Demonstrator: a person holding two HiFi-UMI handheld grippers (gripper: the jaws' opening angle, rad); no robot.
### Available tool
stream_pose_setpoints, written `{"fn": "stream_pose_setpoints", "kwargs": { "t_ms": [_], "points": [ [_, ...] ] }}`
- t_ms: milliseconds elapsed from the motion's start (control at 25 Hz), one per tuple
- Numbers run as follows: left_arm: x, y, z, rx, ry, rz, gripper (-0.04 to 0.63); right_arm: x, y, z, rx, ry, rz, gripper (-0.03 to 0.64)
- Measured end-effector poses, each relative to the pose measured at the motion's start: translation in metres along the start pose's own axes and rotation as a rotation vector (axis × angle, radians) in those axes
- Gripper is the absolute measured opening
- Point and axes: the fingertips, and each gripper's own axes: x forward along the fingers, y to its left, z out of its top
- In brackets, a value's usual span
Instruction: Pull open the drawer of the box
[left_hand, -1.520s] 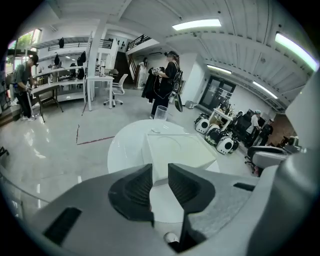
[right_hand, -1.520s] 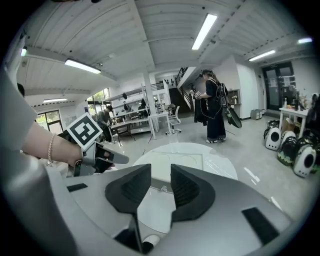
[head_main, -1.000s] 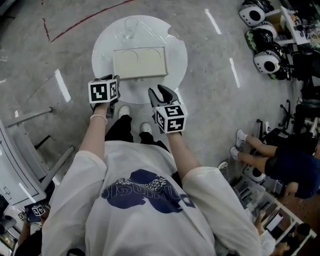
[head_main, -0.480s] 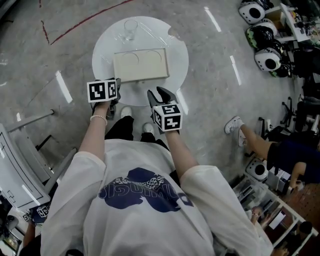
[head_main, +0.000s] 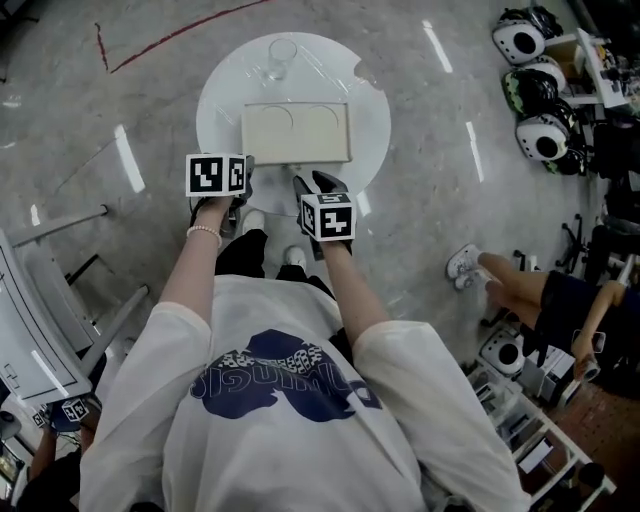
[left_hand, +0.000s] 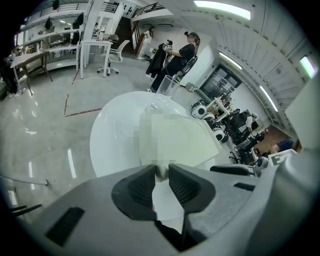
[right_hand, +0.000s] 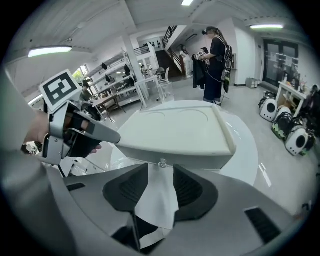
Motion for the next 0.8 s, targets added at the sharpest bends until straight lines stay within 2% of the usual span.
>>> {"fn": "stream_pose_setpoints", "kwargs": {
  "t_ms": [280,800],
  "points": [
    [-0.001,0.0,-0.001,-0.006,0.011,-0.013,0.086,0.031,0.0,-0.012,0.025,0.168,-0.014,0.156],
    [-0.001,0.002,-0.001,-0.005,0.029,-0.036,0.086,0.06,0.0,-0.017,0.112,0.368,0.006,0.158]
  ]
}}
